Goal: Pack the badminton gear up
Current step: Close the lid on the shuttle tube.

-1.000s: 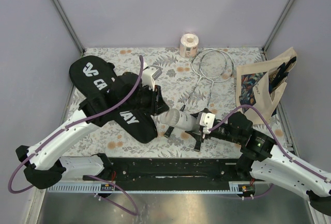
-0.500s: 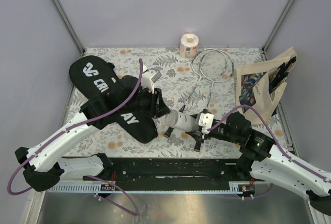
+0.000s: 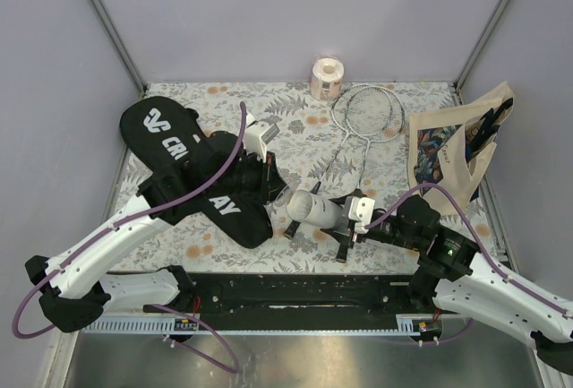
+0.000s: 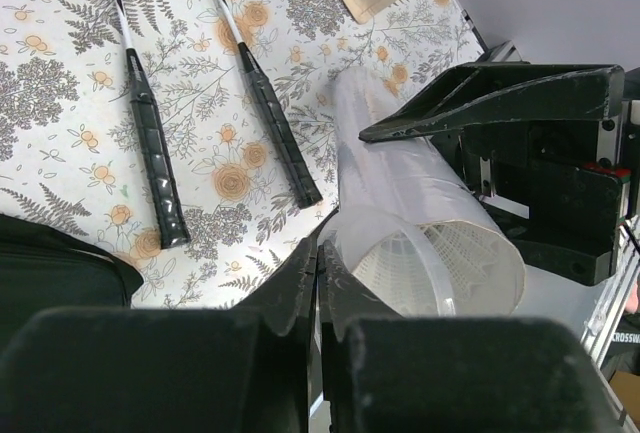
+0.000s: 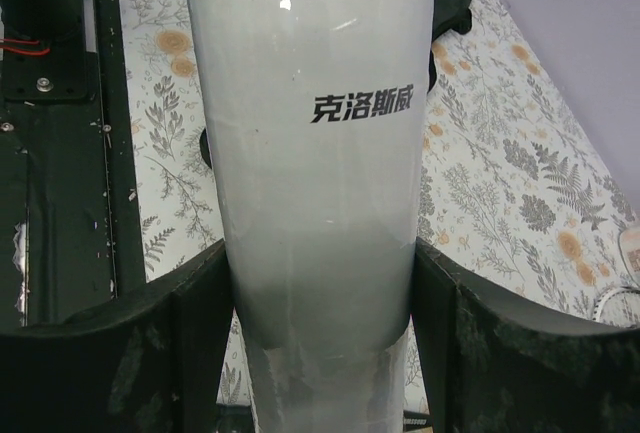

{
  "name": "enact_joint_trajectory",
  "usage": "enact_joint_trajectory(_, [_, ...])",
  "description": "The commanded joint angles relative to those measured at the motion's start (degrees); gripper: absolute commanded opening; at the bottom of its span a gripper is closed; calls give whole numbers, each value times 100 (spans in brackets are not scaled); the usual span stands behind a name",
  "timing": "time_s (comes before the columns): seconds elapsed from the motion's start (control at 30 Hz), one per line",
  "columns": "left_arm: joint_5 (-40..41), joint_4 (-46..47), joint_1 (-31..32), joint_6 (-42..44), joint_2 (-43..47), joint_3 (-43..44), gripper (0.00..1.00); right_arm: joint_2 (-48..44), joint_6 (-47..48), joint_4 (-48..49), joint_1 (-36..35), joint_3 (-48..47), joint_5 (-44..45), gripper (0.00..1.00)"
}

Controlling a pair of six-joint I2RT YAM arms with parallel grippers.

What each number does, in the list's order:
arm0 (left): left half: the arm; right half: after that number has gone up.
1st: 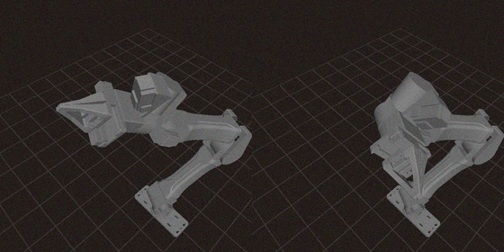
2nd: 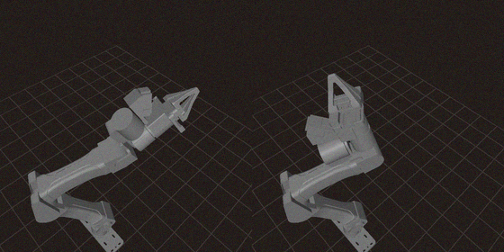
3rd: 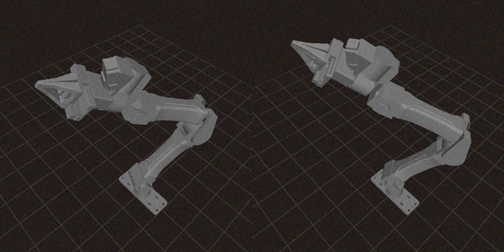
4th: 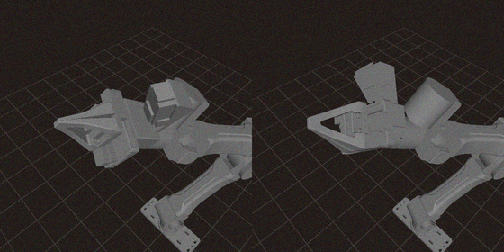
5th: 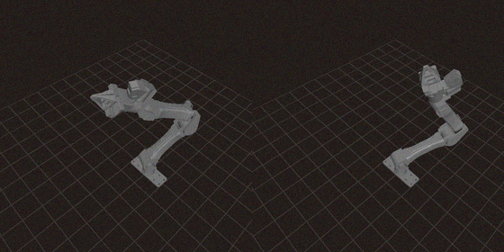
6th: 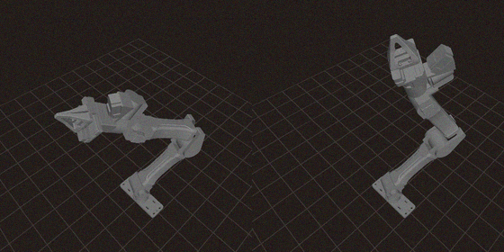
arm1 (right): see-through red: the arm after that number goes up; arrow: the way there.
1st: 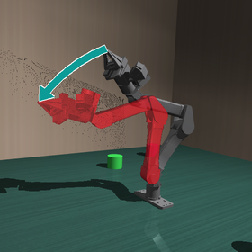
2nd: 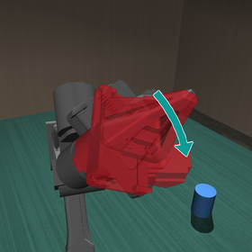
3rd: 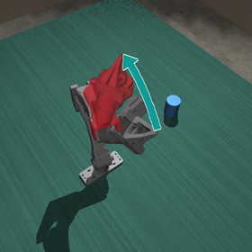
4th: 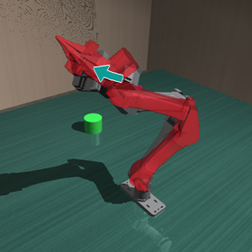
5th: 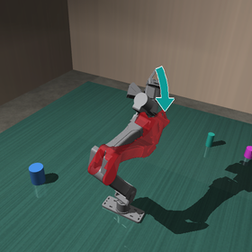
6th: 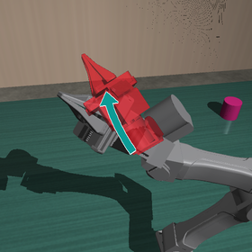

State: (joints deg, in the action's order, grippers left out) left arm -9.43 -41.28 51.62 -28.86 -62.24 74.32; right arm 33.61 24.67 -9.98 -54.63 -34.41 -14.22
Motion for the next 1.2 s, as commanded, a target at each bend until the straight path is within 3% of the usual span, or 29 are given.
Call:
enact_joint_trajectory(0.0, [-313, 313, 15, -216, 124, -23, 1, -73, -67, 637, -21, -66, -108, 38])
enact_joint_trajectory(0.3, [-419, 392, 15, -585, 186, 38, 0, 23, -50, 568, -21, -65, 50, 38])
enact_joint_trajectory(1.17, [644, -179, 42, -243, -34, 126, 2, 454, -181, 49, -21, -426, 358, 38])
